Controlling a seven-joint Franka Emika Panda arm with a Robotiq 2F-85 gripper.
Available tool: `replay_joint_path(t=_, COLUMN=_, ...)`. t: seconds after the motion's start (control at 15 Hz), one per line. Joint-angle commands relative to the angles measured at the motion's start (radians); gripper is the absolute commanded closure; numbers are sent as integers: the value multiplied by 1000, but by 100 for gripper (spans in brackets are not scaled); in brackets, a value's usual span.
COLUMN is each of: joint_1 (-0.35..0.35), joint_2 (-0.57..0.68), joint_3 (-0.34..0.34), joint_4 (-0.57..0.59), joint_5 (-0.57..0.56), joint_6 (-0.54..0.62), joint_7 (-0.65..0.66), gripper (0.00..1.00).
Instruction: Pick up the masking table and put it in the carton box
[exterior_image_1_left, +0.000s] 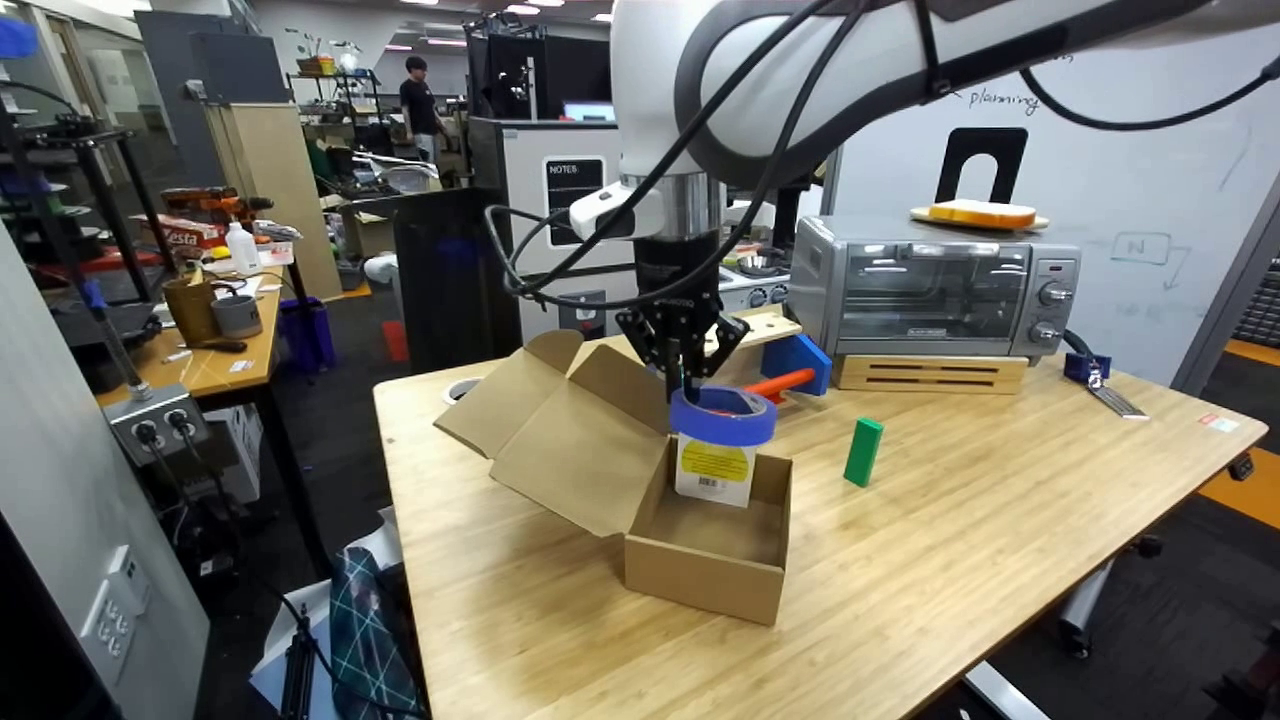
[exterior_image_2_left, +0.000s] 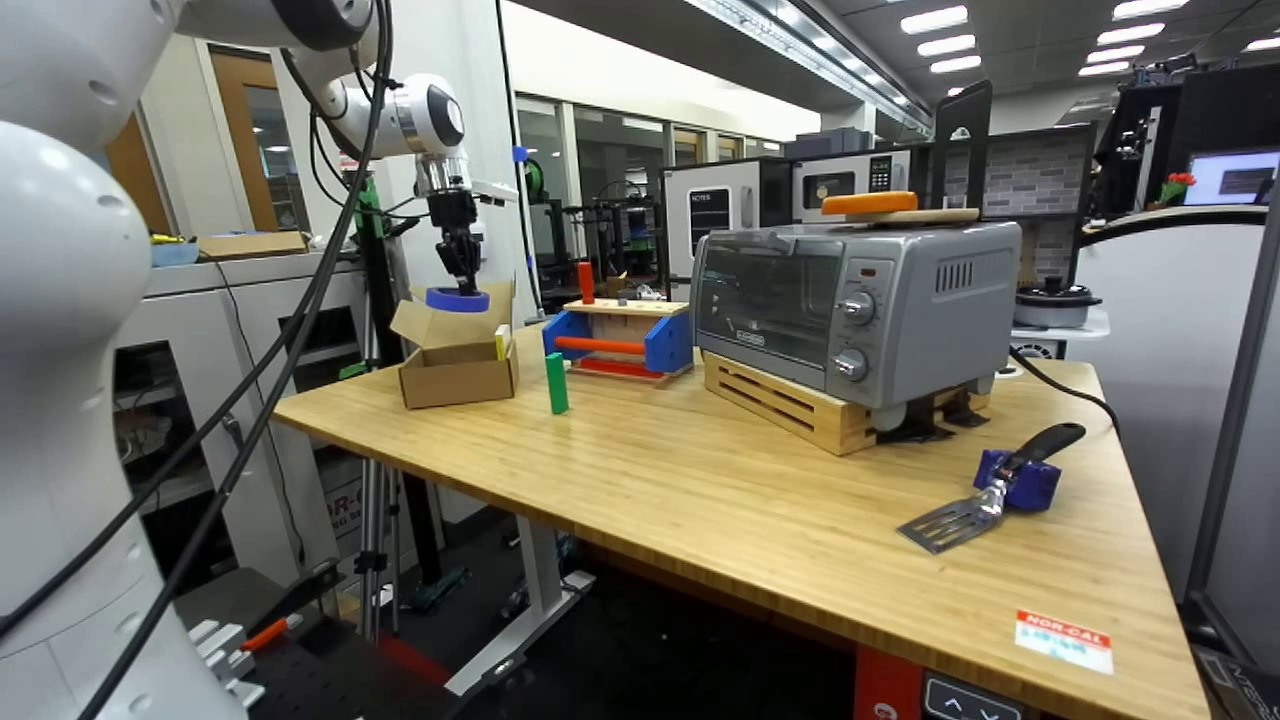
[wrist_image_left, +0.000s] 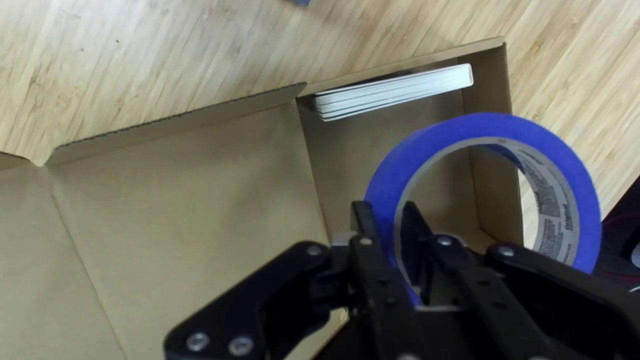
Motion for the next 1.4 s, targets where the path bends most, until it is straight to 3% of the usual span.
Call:
replay_joint_path(t=0.0, joint_1=-9, joint_2=5, joint_3=11, joint_4=-7, joint_5=36, joint_6=-23, joint_7=-3, gripper=96)
replay_joint_path(t=0.53, joint_1=-4, joint_2=60, joint_3=2, joint_4=17, joint_5=108, joint_6=-14, joint_7=4, gripper=96)
replay_joint_path(t=1.33, joint_1=-13, joint_2=187, joint_3=-37, joint_4=104, joint_5=102, joint_6=-34, joint_7=37, gripper=96)
